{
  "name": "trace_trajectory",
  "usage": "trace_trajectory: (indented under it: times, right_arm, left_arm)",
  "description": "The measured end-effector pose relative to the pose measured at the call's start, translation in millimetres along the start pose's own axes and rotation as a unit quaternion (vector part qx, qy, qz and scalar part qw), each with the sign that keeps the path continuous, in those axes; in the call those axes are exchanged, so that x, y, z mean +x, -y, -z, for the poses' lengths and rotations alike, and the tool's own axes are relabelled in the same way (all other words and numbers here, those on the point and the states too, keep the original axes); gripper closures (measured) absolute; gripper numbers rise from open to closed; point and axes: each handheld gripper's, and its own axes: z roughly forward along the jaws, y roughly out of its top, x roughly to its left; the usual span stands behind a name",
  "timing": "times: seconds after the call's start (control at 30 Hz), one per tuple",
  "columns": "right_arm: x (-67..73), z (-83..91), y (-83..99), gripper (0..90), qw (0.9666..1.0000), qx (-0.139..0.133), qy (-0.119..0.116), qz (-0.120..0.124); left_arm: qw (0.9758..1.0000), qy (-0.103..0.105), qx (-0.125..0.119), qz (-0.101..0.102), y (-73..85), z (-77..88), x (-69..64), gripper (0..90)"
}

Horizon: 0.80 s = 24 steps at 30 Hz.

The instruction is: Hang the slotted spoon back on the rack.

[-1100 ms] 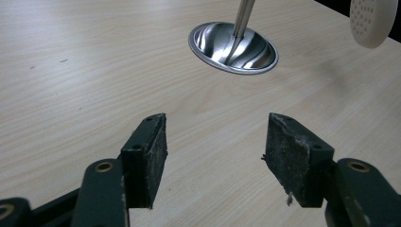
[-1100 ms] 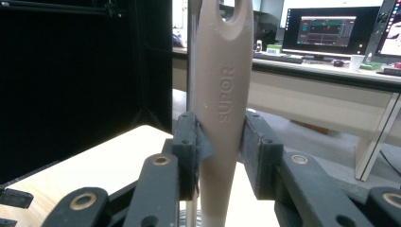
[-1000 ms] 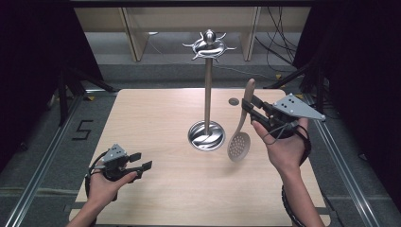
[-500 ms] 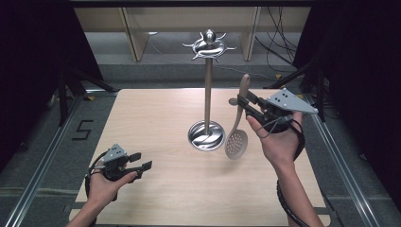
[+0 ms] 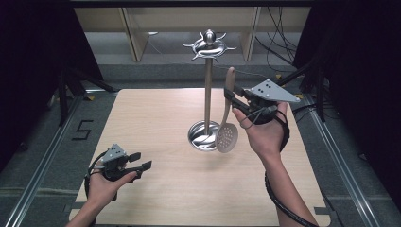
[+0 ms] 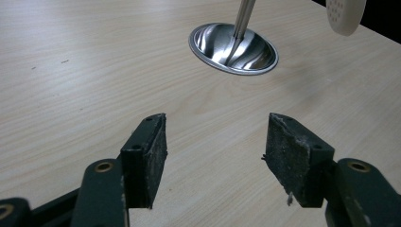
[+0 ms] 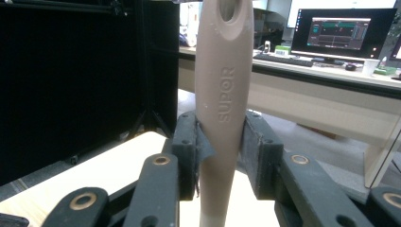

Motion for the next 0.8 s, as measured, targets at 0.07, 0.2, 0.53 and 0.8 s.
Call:
trace_trajectory:
  times: [0.07,0.2,0.53,0.8]
  right_arm:
    - [-0.3,-0.8,-0.7,69.5,1.0,-0.002,-0.001,0.005]
    - [3.8,-3.4,-3.8,69.5,1.0,0.0,-0.003,-0.003]
    - [8.4,-12.4,-12.2,69.5,1.0,0.005,-0.004,-0.004]
    - [11.6,-22.5,-16.6,69.5,0.9999,0.013,0.001,-0.003]
  left_arm:
    - [1.0,0.0,0.0,0.0,0.0,0.0,0.0,38.2]
    - [1.0,0.0,0.0,-0.001,0.1,0.0,-0.1,38.2]
    - [1.0,-0.001,0.0,-0.001,0.0,0.6,0.2,38.2]
    - [1.0,0.002,-0.003,0.0,0.0,0.7,0.3,38.2]
